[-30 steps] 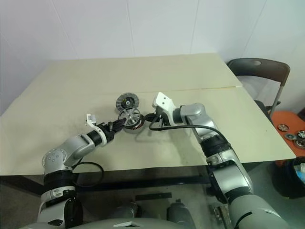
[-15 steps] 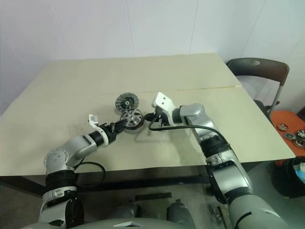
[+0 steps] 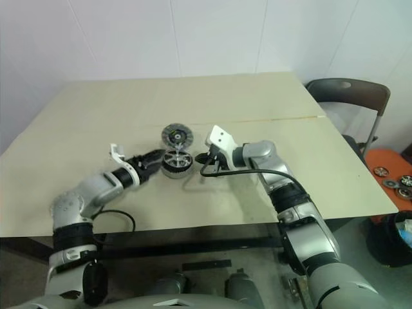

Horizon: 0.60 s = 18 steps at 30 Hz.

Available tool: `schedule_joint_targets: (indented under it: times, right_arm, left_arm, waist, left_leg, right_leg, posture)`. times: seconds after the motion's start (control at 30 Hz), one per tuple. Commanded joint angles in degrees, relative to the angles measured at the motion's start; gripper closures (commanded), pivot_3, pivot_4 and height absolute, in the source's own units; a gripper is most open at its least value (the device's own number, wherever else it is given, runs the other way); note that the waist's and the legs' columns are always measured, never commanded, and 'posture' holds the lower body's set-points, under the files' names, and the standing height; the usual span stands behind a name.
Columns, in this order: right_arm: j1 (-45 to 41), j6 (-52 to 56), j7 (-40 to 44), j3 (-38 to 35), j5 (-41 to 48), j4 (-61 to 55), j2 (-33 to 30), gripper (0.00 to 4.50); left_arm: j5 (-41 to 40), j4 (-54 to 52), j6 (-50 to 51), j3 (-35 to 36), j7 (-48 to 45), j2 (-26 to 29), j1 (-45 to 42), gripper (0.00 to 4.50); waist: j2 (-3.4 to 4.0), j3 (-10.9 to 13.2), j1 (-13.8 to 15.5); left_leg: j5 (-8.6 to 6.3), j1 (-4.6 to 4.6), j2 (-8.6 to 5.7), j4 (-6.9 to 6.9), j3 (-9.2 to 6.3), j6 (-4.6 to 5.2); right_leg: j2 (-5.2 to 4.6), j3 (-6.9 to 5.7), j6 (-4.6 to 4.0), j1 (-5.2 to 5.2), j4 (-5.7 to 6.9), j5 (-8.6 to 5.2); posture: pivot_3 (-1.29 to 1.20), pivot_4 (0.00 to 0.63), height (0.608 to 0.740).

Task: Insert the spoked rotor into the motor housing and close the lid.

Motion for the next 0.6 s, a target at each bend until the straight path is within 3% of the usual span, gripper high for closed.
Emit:
schedule_joint_targets:
  times: [0.03, 0.13, 0.27, 0.37, 0.5, 0.6]
  right_arm:
    - [-1.26, -1.49, -0.18, -0.13, -0.15, -0.4, 0.75, 4.5]
    - [-1.29, -1.54, -0.24, -0.02, -0.17, -0.33, 1.1, 4.5]
    - [-1.37, -1.41, -0.5, 0.01, -0.28, -0.03, 1.57, 4.5]
    - [-1.52, -1.35, -0.59, 0.03, -0.48, 0.23, 1.94, 4.5]
    - [-1.71, -1.19, -0.52, 0.1, -0.76, 0.31, 2.81, 4.5]
    - [-1.81, -1.11, -0.57, 0.13, -0.94, 0.37, 3.27, 4.5]
  left_arm:
    - [3.8, -4.64, 0.51, -1.96, -2.12, 4.34, -1.59, 1.57]
    - [5.79, -8.66, 1.33, -3.33, -4.53, 8.14, -0.95, 1.57]
    - [14.5, -14.33, -2.13, -6.93, -12.65, 12.89, 1.9, 1.57]
    - [23.9, -17.09, -8.45, -10.24, -18.35, 14.47, 3.83, 2.17]
    - [44.29, -18.47, -23.51, -24.35, -31.29, 17.78, 8.37, 3.48]
    - [52.79, -14.36, -33.14, -29.9, -35.31, 13.95, 9.45, 4.48]
  waist:
    - [0.01, 0.0, -0.16]
    - [0.0, 0.0, -0.17]
    - [0.02, 0.01, -0.19]
    - [0.03, 0.01, -0.09]
    - [0.07, 0.02, 0.06]
    - [0.07, 0.03, 0.21]
  left_leg:
    - [0.0, 0.01, -0.01, -0.01, 0.01, 0.0]
    - [0.0, 0.01, -0.02, -0.02, 0.02, -0.01]
    - [0.0, 0.01, -0.01, -0.04, 0.04, 0.0]
    - [0.0, 0.02, -0.01, -0.04, 0.15, 0.0]
    - [0.0, 0.05, -0.02, -0.06, 0.24, 0.0]
    - [-0.01, 0.04, -0.04, -0.07, 0.24, 0.01]
  right_leg:
    - [-0.01, 0.02, 0.0, 0.01, -0.01, 0.0]
    - [-0.01, 0.1, 0.0, -0.02, -0.01, 0.0]
    - [0.01, 0.1, 0.0, -0.06, 0.01, 0.0]
    - [0.02, 0.1, -0.02, -0.04, 0.02, -0.01]
    - [0.02, 0.13, -0.05, -0.02, 0.02, -0.01]
    - [-0.01, 0.15, -0.05, -0.01, 0.0, -0.02]
  posture:
    - [0.0, 0.0, 0.74]
    - [0.0, 0.0, 0.74]
    - [0.0, 0.0, 0.74]
    - [0.0, 0.0, 0.74]
    - [0.0, 0.0, 0.74]
    - [0.0, 0.0, 0.74]
